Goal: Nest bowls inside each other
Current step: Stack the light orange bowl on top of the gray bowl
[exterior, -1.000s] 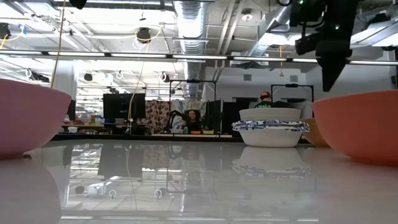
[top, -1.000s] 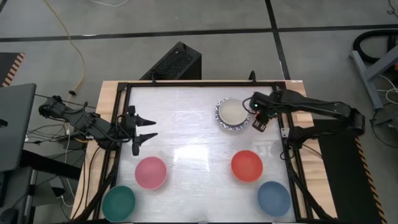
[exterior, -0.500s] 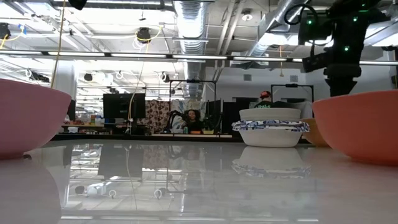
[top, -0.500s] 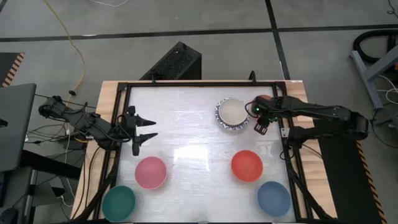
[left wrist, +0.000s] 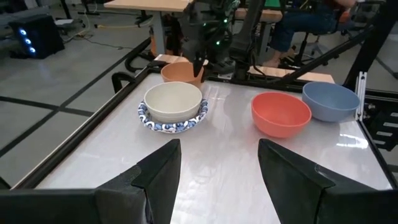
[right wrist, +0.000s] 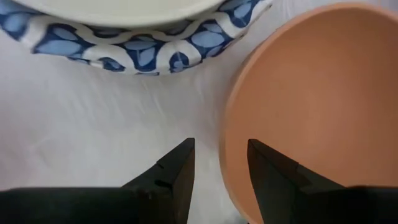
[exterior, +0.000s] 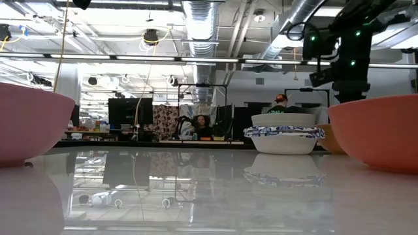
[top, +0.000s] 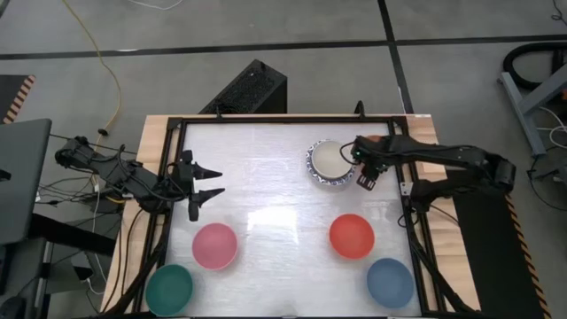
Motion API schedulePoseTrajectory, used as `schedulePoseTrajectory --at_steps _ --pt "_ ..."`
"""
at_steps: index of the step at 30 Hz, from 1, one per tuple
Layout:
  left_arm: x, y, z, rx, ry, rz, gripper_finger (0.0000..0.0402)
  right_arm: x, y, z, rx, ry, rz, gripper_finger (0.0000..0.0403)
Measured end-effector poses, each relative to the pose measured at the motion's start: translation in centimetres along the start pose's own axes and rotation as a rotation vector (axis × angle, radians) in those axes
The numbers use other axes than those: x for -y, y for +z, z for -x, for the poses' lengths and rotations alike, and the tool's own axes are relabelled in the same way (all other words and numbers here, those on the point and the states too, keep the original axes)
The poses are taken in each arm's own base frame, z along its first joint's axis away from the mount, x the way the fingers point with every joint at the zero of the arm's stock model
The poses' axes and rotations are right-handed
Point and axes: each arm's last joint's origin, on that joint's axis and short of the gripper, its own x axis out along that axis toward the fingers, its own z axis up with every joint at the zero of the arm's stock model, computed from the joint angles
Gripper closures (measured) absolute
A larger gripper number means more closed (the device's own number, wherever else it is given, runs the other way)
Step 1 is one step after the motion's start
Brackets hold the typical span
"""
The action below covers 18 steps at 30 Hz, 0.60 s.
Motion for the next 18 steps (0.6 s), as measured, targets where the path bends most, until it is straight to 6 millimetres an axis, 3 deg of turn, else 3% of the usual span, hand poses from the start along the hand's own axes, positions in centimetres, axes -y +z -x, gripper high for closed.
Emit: schedulePoseTrajectory --at_steps 10,18 --pt "0.0 0.0 0.0 -0.002 0.002 -0.011 0.0198 -0.1 0.8 -2.2 -0.123 -0.017 0.003 0.0246" --pt "0.0 0.0 0.0 -0.003 0.002 -0.011 0.0198 0.0 0.8 -2.3 -0.125 -0.027 0.002 0.0326"
